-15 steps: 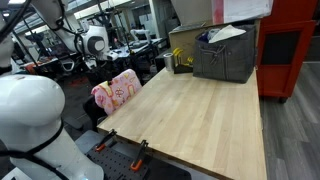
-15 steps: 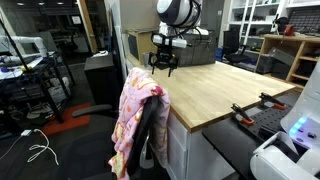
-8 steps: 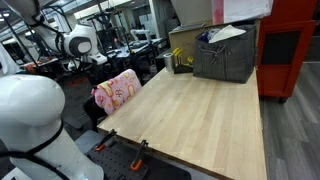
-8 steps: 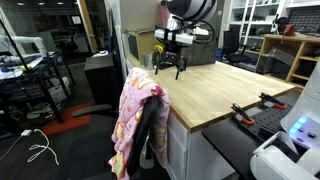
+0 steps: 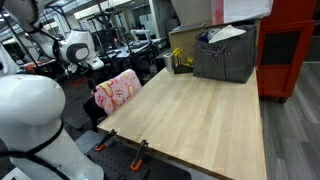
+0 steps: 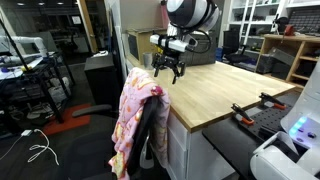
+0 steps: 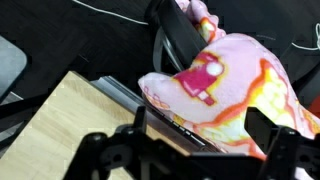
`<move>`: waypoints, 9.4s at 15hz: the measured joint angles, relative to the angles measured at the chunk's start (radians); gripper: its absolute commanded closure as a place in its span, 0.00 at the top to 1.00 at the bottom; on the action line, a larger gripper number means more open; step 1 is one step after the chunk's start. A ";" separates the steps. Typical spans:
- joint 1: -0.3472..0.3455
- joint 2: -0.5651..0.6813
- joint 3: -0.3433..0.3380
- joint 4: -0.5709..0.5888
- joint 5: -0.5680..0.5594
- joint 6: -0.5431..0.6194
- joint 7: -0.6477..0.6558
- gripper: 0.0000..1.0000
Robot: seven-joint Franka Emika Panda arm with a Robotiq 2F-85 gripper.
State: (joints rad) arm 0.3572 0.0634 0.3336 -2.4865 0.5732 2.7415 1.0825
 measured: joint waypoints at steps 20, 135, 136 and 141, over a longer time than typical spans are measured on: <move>0.028 0.016 0.025 -0.044 0.143 0.107 0.207 1.00; 0.835 0.484 -1.065 0.068 1.099 0.708 -0.303 0.02; 0.832 0.494 -1.071 0.067 1.113 0.708 -0.315 0.02; 0.800 0.502 -1.078 0.066 1.146 0.708 -0.353 0.02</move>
State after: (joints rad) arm 1.1574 0.5650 -0.7443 -2.4206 1.7189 3.4492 0.7298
